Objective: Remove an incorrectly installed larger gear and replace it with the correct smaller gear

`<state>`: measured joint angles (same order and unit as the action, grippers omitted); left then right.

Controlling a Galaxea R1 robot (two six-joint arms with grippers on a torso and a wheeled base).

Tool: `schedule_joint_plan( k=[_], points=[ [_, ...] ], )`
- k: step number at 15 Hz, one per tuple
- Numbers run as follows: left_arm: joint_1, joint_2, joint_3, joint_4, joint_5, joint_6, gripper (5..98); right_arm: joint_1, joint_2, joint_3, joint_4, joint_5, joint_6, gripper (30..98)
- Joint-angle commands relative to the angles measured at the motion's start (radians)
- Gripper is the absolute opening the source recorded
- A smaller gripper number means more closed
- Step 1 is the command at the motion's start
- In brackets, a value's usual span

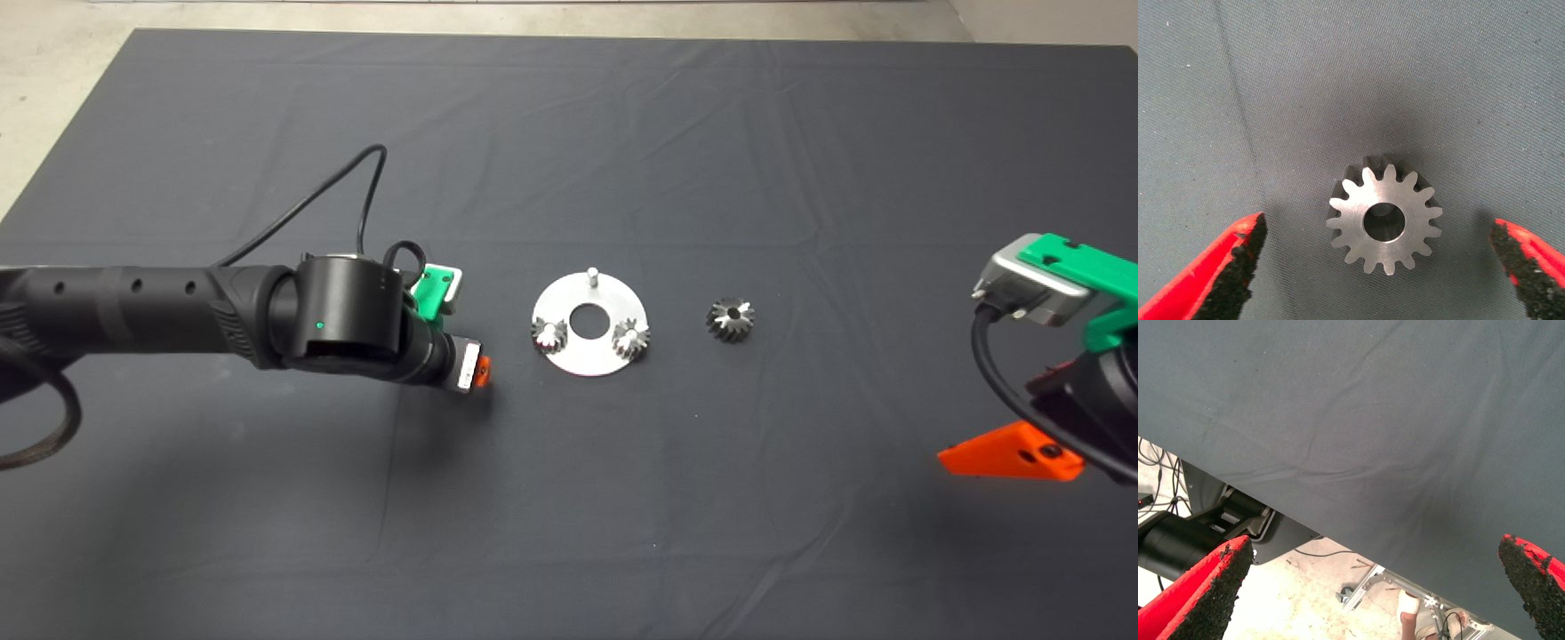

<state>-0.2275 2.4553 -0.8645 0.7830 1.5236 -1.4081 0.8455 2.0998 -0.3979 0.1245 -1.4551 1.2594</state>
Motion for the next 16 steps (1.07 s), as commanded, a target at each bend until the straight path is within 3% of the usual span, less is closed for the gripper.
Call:
schedule_joint_plan(
  k=[1,5,6,10,13,16],
  points=[
    [0.007,-0.002,0.001,0.012,0.010,0.000,84.6,0.021,-0.018,0.007,0.035,0.002,0.009,96.9],
    [0.020,0.001,-0.008,0.013,0.003,0.001,80.8,0.021,-0.019,0.013,0.034,0.002,0.009,96.9],
    [0.022,0.001,-0.022,0.013,-0.011,0.003,80.0,0.021,-0.019,0.013,0.034,0.002,0.009,96.9],
    [0.021,0.006,-0.025,0.013,-0.025,0.003,80.0,0.021,-0.017,0.015,0.034,0.002,0.009,96.9],
    [0.017,0.009,-0.031,0.013,-0.050,0.004,80.0,0.021,-0.016,0.015,0.034,0.002,0.009,96.9],
    [0.016,0.009,-0.046,0.013,-0.053,0.008,80.0,0.021,-0.017,0.015,0.034,0.002,0.009,96.9]
  ],
)
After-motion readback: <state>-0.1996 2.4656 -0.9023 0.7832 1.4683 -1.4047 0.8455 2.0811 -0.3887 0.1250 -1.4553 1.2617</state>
